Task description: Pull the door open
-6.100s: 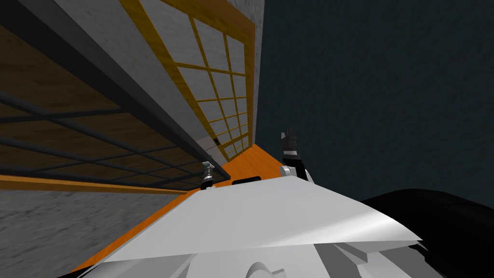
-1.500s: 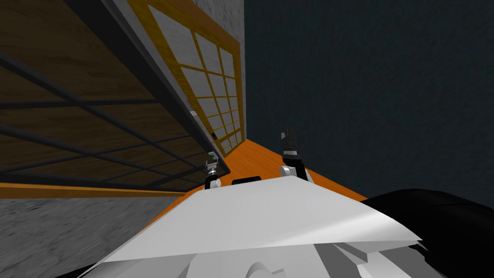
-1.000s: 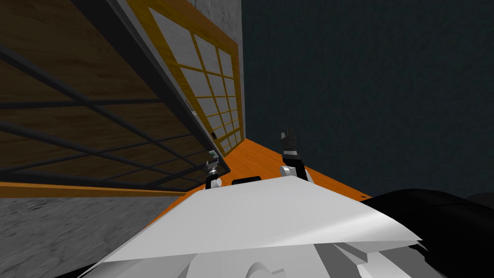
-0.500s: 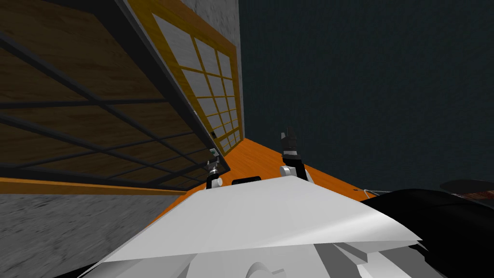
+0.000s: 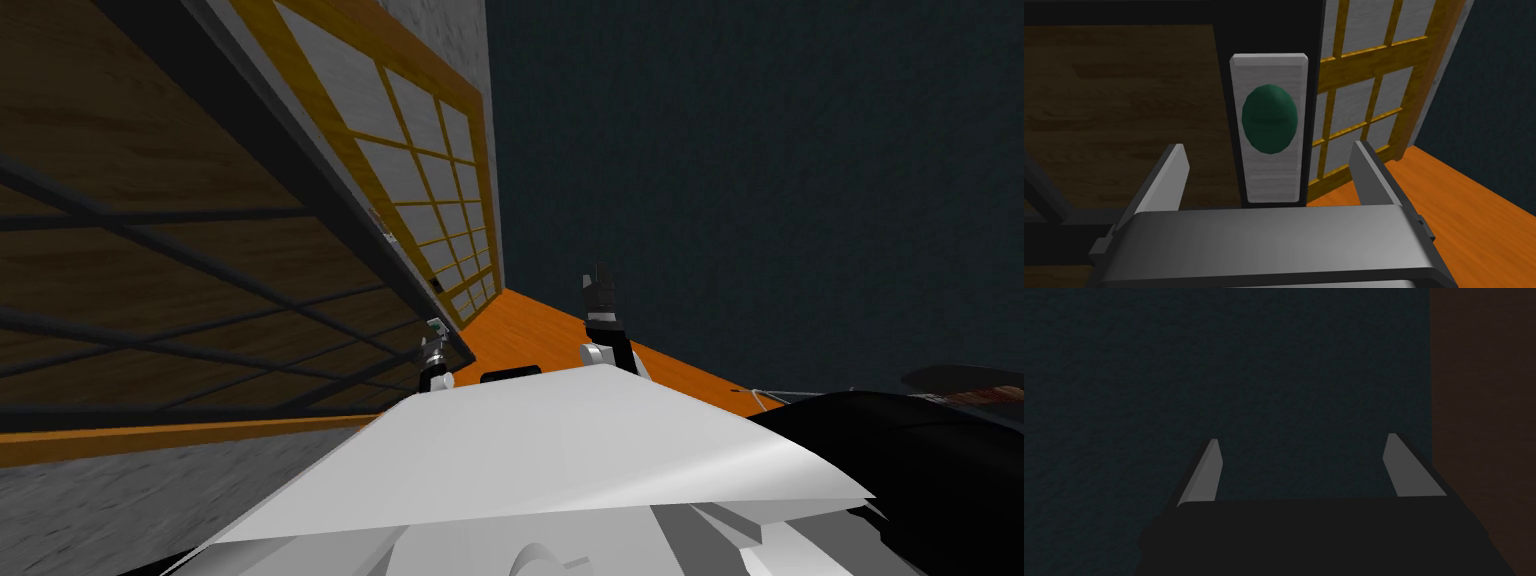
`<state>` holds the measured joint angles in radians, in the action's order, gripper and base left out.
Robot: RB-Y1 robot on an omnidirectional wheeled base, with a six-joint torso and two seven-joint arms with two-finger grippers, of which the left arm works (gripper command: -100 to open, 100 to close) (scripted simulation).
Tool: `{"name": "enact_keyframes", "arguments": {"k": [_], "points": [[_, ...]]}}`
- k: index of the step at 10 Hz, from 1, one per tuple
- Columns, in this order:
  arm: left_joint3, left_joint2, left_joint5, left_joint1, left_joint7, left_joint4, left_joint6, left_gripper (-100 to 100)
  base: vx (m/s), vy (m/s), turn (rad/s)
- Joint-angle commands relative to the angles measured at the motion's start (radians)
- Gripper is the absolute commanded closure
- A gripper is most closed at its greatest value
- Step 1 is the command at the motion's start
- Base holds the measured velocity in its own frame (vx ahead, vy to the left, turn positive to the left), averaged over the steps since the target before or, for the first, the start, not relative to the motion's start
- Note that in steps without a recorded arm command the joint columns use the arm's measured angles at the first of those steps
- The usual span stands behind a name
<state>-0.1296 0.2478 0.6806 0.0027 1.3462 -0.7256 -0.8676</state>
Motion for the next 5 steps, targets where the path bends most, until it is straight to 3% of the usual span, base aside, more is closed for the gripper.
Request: {"name": "enact_keyframes", "arguments": {"k": [1, 2, 3, 4, 5], "points": [[0.005, 0.026, 0.006, 0.010, 0.032, 0.012, -0.011, -100, 0.218, 0.021, -0.106], [0.005, 0.026, 0.006, 0.010, 0.032, 0.012, -0.011, -100, 0.137, 0.007, -0.043], [0.008, 0.039, 0.009, 0.015, 0.047, 0.017, -0.015, -100, 0.090, -0.007, -0.057], [0.008, 0.033, 0.008, 0.017, 0.033, 0.003, -0.006, -100, 0.044, 0.000, -0.010], [0.008, 0.033, 0.008, 0.017, 0.033, 0.003, -0.006, 100, -0.004, 0.000, 0.011]]}}
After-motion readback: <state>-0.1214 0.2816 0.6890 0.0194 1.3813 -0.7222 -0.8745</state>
